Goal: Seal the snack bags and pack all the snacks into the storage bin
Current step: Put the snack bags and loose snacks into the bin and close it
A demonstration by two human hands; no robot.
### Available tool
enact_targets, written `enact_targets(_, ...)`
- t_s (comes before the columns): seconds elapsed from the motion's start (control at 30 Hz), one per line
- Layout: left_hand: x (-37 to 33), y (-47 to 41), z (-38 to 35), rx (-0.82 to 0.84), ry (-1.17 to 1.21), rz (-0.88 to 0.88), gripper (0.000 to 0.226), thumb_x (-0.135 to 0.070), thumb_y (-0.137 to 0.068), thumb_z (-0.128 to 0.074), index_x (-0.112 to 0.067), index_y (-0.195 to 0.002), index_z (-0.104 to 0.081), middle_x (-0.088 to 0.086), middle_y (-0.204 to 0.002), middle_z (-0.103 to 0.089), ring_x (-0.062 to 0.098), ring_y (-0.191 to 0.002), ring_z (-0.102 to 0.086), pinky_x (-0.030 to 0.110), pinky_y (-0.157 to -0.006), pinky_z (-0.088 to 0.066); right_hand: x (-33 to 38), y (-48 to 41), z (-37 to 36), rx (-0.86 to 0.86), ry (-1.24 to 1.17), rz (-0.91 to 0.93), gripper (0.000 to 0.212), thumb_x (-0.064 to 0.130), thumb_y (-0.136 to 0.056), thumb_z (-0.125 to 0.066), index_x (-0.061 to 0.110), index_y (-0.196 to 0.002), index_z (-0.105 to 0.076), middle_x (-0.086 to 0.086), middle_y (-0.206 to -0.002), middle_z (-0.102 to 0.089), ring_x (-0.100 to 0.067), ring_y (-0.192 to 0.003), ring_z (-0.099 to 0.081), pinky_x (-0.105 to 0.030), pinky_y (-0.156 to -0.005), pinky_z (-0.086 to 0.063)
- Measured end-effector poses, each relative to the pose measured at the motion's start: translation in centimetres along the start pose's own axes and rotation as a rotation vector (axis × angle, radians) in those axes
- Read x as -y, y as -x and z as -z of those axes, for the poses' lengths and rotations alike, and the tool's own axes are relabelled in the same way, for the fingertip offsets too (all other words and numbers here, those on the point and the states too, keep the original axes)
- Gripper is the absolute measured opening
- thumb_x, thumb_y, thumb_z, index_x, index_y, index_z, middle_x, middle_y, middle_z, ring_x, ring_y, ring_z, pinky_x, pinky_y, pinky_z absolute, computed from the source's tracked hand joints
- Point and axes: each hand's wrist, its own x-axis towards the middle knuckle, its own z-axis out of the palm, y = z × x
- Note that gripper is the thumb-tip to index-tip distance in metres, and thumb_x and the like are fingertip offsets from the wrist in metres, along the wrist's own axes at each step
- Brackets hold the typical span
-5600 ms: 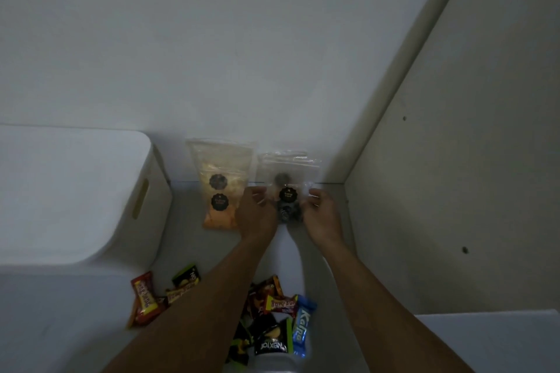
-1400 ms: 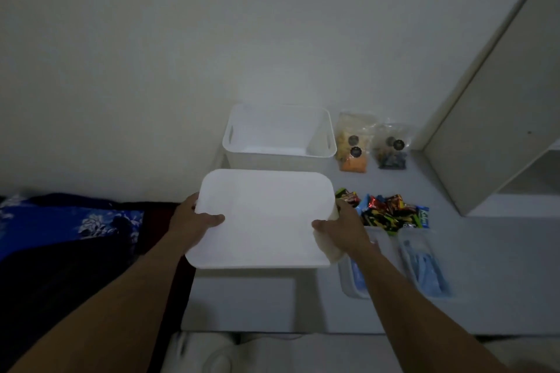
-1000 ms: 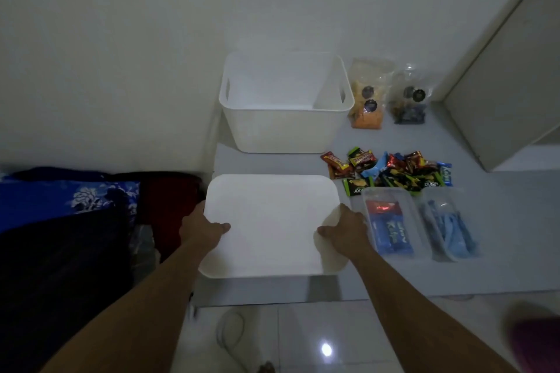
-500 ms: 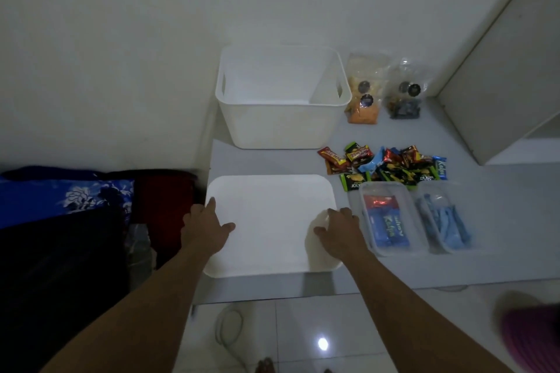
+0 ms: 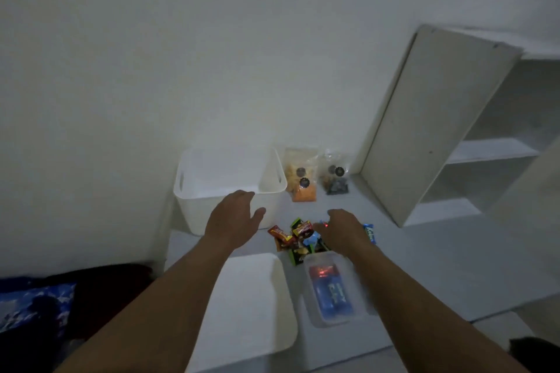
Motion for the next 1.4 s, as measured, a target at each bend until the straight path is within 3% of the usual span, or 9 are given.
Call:
enact_targets(0.07,-2.6,-2.2,0.7,-0.024,0.014,-0.065,0.057,-0.044,-0.097,-0.052,-0.012,-0.143,-0.048,0.006,-0.144,-0.052,0.023,-0.134,-0.046,0.035,-0.110,-0.036,-0.9,-0.9,2.5,0.001,0.006,-0.018,0.056,0.045,-0.097,-0.052,0.002,-0.135,-0.050,-0.016,-0.138,-0.053,-0.029,-0.127,-0.050,-0.035,-0.102,-0.041)
enact_targets(0.27,-9.1,-8.8,-1.2,-0.028,0.043,-0.200,0.057,-0.045,-0.095,-0.055,-0.011,-0.141,-0.051,0.006,-0.141,-0.054,0.023,-0.130,-0.050,0.033,-0.107,-0.038,-4.5,-5.8,7.3,-0.084,-0.028,-0.001,0.050,0.040,-0.097,-0.055,0.006,-0.134,-0.053,-0.015,-0.134,-0.057,-0.029,-0.122,-0.054,-0.034,-0.096,-0.045)
enact_targets(0.47,-13.5,-16.5,-6.5,0.036,0.087,-0.129,0.059,-0.042,-0.096,-0.055,-0.009,-0.144,-0.045,0.009,-0.142,-0.052,0.024,-0.130,-0.048,0.030,-0.104,-0.036,-9.3,-15.2,8.8,-0.062,-0.068,0.055,0.025,0.025,-0.093,-0.057,0.007,-0.108,-0.066,-0.012,-0.108,-0.066,-0.031,-0.101,-0.063,-0.036,-0.082,-0.053)
enact_targets(0.6,-13.8,-21.9,-10.6,0.061,0.099,0.004,0.058,-0.040,-0.095,-0.058,-0.009,-0.143,-0.046,0.010,-0.138,-0.054,0.025,-0.128,-0.049,0.030,-0.102,-0.036,-12.1,-23.0,8.1,-0.026,-0.057,0.078,0.023,0.032,-0.089,-0.058,0.010,-0.097,-0.061,-0.009,-0.095,-0.064,-0.028,-0.087,-0.063,-0.038,-0.075,-0.055)
enact_targets(0.67,-13.2,-24.4,-12.8,0.054,0.100,0.077,0.058,-0.039,-0.094,-0.060,-0.009,-0.142,-0.047,0.011,-0.138,-0.054,0.027,-0.129,-0.048,0.034,-0.102,-0.038,-13.0,-26.6,7.6,-0.016,-0.069,0.094,0.026,0.032,-0.088,-0.059,0.010,-0.102,-0.059,-0.013,-0.103,-0.063,-0.031,-0.093,-0.063,-0.041,-0.080,-0.055)
enact_targets(0.8,-11.5,-27.9,-17.3,0.036,0.061,0.172,0.054,-0.035,-0.091,-0.060,-0.011,-0.139,-0.049,0.013,-0.137,-0.052,0.032,-0.127,-0.047,0.042,-0.099,-0.044,-14.0,-32.1,6.4,-0.012,-0.117,0.081,0.052,0.027,-0.095,-0.056,0.000,-0.138,-0.042,-0.020,-0.137,-0.049,-0.036,-0.125,-0.049,-0.040,-0.098,-0.043)
enact_targets(0.97,-9.8,-30.2,-21.5,-0.059,0.027,0.306,0.041,-0.032,-0.094,-0.056,-0.017,-0.132,-0.052,0.014,-0.132,-0.047,0.035,-0.119,-0.047,0.045,-0.088,-0.049,-15.0,-37.5,4.2,-0.081,-0.264,0.024,0.072,0.026,-0.093,-0.062,0.006,-0.151,-0.024,-0.019,-0.142,-0.042,-0.036,-0.130,-0.046,-0.039,-0.100,-0.042)
enact_targets(1.23,-9.1,-31.6,-24.3,-0.094,-0.107,0.379,0.048,-0.016,-0.092,-0.055,-0.025,-0.138,-0.047,0.014,-0.137,-0.040,0.033,-0.121,-0.043,0.042,-0.087,-0.047,-15.8,-41.5,1.4,-0.227,-0.466,-0.056,0.061,0.015,-0.095,-0.058,0.018,-0.146,-0.024,-0.015,-0.136,-0.046,-0.033,-0.118,-0.053,-0.035,-0.089,-0.042)
enact_targets(1.4,-8.3,-32.2,-24.7,-0.167,-0.176,0.328,0.032,-0.011,-0.084,-0.065,-0.018,-0.115,-0.068,0.015,-0.127,-0.048,0.035,-0.113,-0.047,0.041,-0.082,-0.045,-16.5,-42.4,0.8,-0.300,-0.404,0.005,0.044,0.015,-0.095,-0.059,0.020,-0.134,-0.039,-0.013,-0.118,-0.055,-0.031,-0.104,-0.058,-0.036,-0.078,-0.047)
